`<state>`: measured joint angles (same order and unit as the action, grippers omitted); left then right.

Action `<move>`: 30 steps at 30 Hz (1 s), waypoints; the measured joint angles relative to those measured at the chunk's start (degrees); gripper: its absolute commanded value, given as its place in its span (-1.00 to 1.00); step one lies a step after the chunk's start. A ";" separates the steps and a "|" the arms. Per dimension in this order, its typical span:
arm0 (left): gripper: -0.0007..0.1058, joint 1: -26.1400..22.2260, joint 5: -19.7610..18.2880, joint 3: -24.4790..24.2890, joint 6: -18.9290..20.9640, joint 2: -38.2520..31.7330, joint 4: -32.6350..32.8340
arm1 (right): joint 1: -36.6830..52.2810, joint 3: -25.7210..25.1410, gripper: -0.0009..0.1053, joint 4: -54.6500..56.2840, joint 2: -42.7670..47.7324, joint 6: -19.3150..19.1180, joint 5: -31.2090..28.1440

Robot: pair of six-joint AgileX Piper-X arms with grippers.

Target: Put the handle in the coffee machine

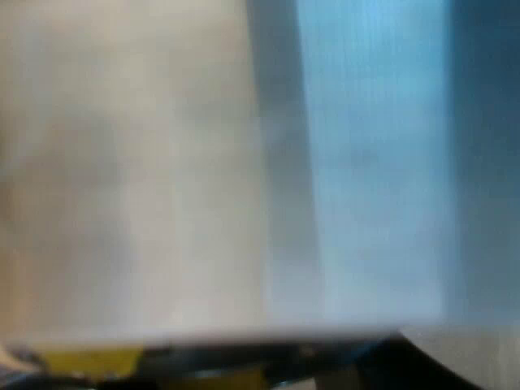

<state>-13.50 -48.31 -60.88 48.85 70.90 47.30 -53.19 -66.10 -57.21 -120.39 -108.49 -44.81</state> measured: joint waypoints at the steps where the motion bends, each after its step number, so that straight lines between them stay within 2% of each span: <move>1: -0.97 0.00 2.08 0.01 -0.17 0.00 -1.47 | 0.00 0.00 -0.40 0.00 0.00 0.00 -0.01; 2: -0.97 0.15 3.59 0.01 -0.17 0.00 -2.12 | 0.00 0.00 -0.40 0.00 -0.11 0.00 -0.01; 3: -0.97 0.16 6.89 0.01 -0.17 0.62 -2.94 | 0.00 0.00 -0.40 -0.13 -0.14 0.00 -0.01; 8: -0.97 0.16 10.30 -0.04 -0.17 6.16 -2.74 | 0.00 0.00 -0.40 -0.30 -0.12 -0.12 -0.01; 16: -0.97 0.91 10.30 -0.04 -0.54 9.71 1.11 | 0.00 0.00 -0.40 -0.45 -0.12 -0.12 -0.01; 23: -0.97 4.40 9.48 -0.04 -8.57 9.71 9.79 | 0.00 0.00 -0.40 -0.45 -0.12 -0.42 -0.01; 30: -0.97 8.02 10.10 -0.04 -11.09 8.57 13.49 | 0.00 0.00 -0.40 -0.45 -0.18 -0.40 -0.78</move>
<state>-5.47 -38.21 -60.92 37.75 79.47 60.79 -53.19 -66.10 -57.65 -120.57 -108.89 -45.59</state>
